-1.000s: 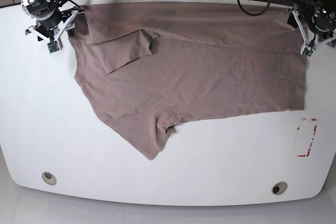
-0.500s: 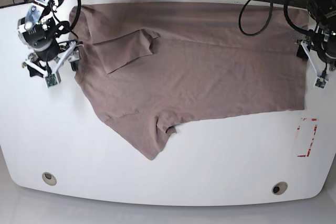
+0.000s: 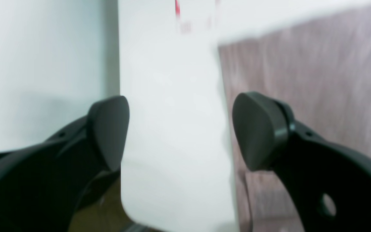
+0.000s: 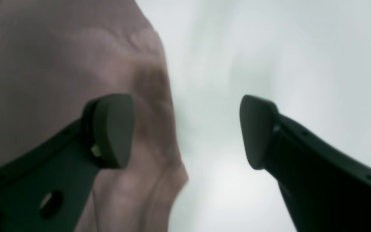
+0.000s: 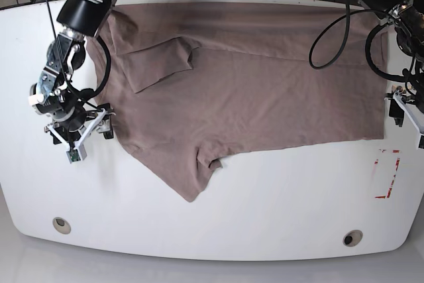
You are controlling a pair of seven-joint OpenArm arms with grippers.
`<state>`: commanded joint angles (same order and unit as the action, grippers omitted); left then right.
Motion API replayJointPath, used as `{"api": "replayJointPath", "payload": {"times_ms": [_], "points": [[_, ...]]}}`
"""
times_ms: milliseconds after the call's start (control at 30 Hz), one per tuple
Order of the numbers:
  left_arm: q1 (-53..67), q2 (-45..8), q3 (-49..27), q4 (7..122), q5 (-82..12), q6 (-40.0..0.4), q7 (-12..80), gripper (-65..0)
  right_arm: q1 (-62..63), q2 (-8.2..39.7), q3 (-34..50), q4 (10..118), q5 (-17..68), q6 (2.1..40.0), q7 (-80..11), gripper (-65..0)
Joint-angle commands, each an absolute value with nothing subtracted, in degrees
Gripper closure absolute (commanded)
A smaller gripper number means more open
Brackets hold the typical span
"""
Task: Fold the T-shirt properly
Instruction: 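Move both grippers down along the shirt's sides toward the hem, then lower both grippers and pinch the shirt hem corners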
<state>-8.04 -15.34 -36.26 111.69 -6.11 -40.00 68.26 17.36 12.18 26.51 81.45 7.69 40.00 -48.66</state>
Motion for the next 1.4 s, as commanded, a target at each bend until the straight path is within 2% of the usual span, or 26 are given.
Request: {"api": "replayJointPath", "payload": {"times_ms": [300,533,700,967,1067,1133,1333,1400], "points": [[-7.7,-15.3,-35.4,109.0,-6.1,-39.0,64.1,-50.0,24.8,12.2,26.5,62.3,7.7,40.0,-40.7,-48.8],[-6.1,-15.3,-35.5,108.9,-6.1,-38.3,64.0,-50.0,26.9,12.2,26.4,51.9,7.7,40.0,-34.4,-48.8],[-6.0,-15.3,-35.6,108.9,-6.1,-38.3,63.9,-50.0,26.9,11.6,25.5,49.5,7.7,40.0,-32.4,-48.8],[-5.3,-15.3,-35.6,108.6,-6.1,-38.3,63.9,-50.0,25.6,10.2,19.0,49.2,7.9,40.0,-31.2,-48.5],[-5.7,-15.3,-35.6,106.3,-6.1,-38.2,63.9,-50.0,25.1,8.7,18.6,49.5,7.6,40.0,-30.5,-43.4],[-5.9,-15.6,-35.6,103.7,-6.1,-38.2,63.9,-50.1,25.0,8.5,18.6,49.5,7.6,40.0,-30.4,-37.6],[-10.0,-18.3,-35.6,93.0,-6.1,-38.2,61.7,-50.4,24.9,8.5,18.6,49.4,7.6,37.9,-30.3,-15.7],[-11.2,-18.6,-35.6,88.7,-6.1,-37.9,59.2,-50.4,24.9,8.5,18.5,49.4,7.6,37.8,-30.3,-10.3]]}}
